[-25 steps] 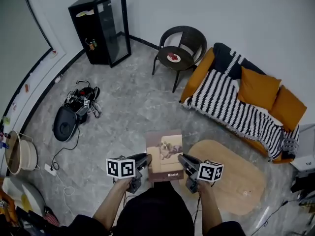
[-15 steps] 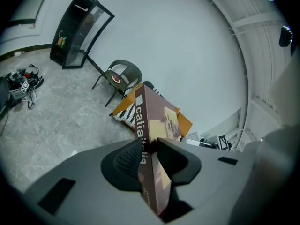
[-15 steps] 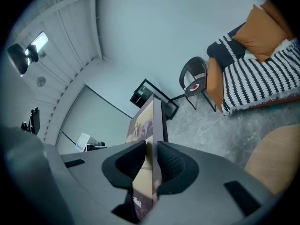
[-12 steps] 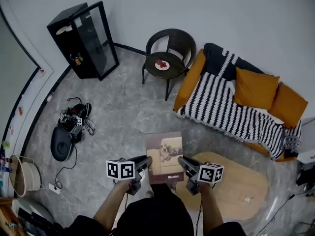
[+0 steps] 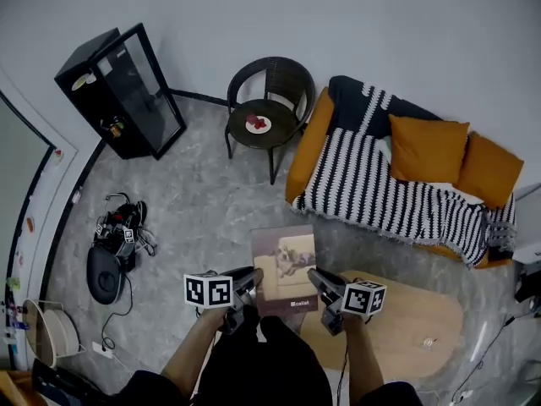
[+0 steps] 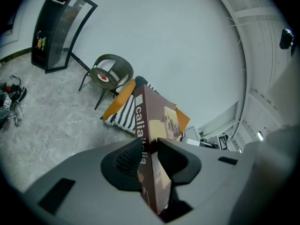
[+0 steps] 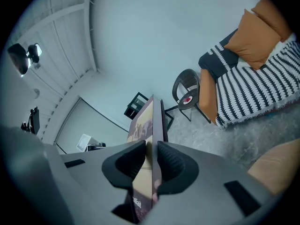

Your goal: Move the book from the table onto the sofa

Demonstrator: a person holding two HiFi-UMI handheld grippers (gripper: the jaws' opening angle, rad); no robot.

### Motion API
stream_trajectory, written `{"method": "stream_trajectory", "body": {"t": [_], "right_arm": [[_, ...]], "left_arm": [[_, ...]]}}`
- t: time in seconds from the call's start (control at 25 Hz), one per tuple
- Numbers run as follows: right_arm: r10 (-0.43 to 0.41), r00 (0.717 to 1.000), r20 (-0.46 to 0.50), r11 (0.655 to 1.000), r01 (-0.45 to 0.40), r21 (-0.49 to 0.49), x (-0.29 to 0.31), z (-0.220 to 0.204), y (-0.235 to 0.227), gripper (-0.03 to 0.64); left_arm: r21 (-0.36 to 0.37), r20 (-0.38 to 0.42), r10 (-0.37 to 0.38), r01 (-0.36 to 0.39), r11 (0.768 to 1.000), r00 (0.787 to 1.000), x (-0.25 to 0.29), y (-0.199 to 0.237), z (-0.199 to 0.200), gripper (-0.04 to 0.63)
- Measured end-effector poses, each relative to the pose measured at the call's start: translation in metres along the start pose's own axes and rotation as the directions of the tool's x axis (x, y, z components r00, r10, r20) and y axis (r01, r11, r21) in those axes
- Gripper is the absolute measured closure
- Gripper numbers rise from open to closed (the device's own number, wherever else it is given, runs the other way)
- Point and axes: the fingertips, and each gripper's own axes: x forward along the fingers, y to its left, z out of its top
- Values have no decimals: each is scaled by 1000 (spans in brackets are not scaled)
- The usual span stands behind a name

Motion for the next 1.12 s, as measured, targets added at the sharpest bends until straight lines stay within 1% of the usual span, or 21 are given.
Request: {"method": "stream_trajectory", "body": {"t": [0.24, 0.44, 0.56, 0.8, 0.96, 1.12], "right_arm": [[-49, 995, 85, 998, 45, 45, 3, 27, -17, 520], [-115, 977, 178, 991, 99, 94, 6, 47, -25, 520], [-167, 957, 239, 981, 138, 134, 10, 57, -28, 520], [-259, 906, 335, 958, 196, 210, 25, 72, -29, 520], [-301, 872, 387, 944, 214, 252, 28, 77, -31, 520], [-339, 844, 416, 931, 236, 280, 21, 88, -39, 520]], "left_arm": [[53, -82, -48, 52, 997, 996, 31, -1, 34, 485], [111, -177, -95, 116, 987, 980, 55, 1, 64, 485], [143, -238, -127, 164, 976, 963, 68, 1, 83, 485], [189, -360, -170, 250, 950, 917, 86, 9, 121, 485], [210, -411, -193, 299, 931, 891, 98, 8, 134, 485], [213, -455, -206, 331, 920, 866, 115, 0, 141, 485]]}}
